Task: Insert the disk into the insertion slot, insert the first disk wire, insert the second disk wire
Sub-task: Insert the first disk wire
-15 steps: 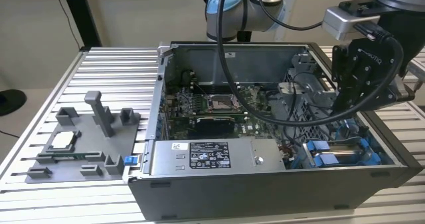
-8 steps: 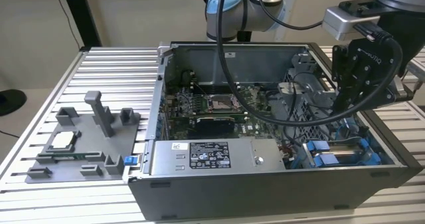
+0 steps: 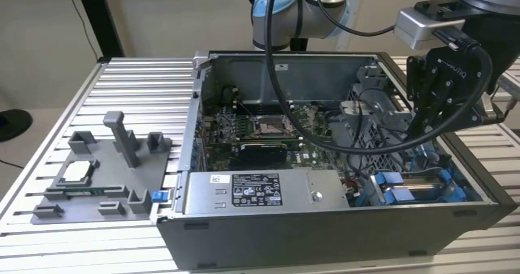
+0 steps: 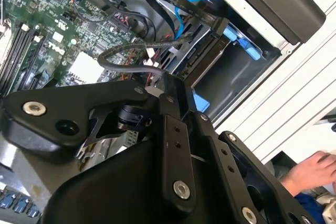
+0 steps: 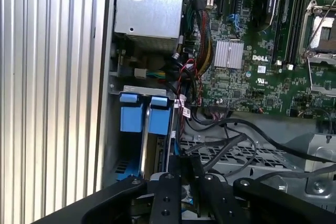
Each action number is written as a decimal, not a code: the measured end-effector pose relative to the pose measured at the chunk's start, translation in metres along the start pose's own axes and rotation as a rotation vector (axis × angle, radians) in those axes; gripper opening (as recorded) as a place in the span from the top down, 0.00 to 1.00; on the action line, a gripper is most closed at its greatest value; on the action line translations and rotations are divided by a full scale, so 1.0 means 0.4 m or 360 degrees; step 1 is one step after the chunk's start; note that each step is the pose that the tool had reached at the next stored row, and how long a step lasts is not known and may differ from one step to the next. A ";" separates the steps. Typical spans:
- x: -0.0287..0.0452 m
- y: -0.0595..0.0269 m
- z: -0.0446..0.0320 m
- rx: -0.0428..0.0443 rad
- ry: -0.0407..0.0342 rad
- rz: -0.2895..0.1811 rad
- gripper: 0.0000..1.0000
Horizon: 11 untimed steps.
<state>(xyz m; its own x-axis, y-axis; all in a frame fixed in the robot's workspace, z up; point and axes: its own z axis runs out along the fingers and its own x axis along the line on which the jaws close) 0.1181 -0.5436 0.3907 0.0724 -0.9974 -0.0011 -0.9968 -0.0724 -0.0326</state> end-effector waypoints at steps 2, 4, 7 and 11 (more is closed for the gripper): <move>0.001 0.000 0.000 0.0000 0.0000 0.0000 1.00; 0.004 -0.001 0.000 0.0000 0.0000 0.0000 1.00; 0.015 -0.004 0.000 -0.0003 0.0000 0.0000 1.00; 0.037 -0.008 0.001 -0.0009 -0.0001 0.0000 1.00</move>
<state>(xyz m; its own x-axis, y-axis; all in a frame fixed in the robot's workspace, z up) 0.1224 -0.5583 0.3904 0.0724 -0.9974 -0.0014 -0.9970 -0.0723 -0.0269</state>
